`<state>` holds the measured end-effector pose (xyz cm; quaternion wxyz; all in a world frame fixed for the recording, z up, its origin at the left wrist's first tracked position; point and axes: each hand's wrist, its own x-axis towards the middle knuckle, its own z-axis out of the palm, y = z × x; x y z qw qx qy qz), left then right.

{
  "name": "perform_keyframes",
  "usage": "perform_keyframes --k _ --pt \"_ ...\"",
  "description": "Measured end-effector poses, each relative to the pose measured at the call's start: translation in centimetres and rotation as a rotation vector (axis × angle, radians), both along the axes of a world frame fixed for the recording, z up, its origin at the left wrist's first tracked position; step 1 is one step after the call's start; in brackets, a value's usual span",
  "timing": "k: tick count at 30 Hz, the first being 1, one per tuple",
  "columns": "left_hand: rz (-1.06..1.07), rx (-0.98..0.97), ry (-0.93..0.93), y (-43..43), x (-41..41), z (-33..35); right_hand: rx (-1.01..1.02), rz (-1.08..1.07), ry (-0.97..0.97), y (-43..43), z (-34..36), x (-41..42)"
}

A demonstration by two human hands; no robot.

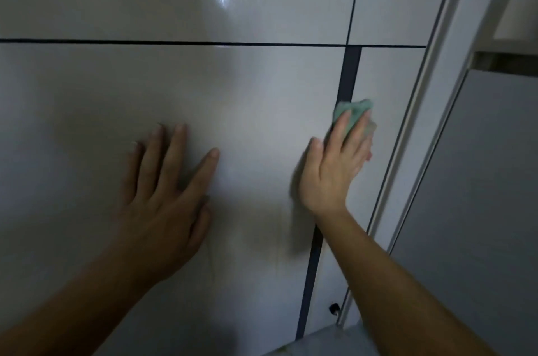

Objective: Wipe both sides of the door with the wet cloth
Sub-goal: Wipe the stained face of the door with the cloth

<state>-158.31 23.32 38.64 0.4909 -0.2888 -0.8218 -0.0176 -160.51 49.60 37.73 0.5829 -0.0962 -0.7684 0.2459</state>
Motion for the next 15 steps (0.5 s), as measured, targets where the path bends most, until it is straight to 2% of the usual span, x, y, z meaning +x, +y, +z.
perform_keyframes --k 2,3,8,12,15 --pt "-0.003 -0.006 0.004 0.8 0.1 0.0 -0.222 0.009 0.048 1.1 3.2 -0.6" --pt "-0.01 -0.018 0.009 1.3 0.1 0.0 -0.236 0.002 0.052 0.6 3.3 -0.6" --pt "-0.031 -0.059 0.031 3.4 -0.2 0.7 0.154 0.064 -0.085 -0.2 -3.4 1.0" --pt "-0.035 -0.039 0.054 4.6 -0.5 0.5 0.055 -0.007 0.024 6.3 4.7 -0.4" --pt "-0.051 -0.004 0.063 5.0 -0.6 0.1 0.144 -0.039 0.078 8.9 7.5 -0.7"
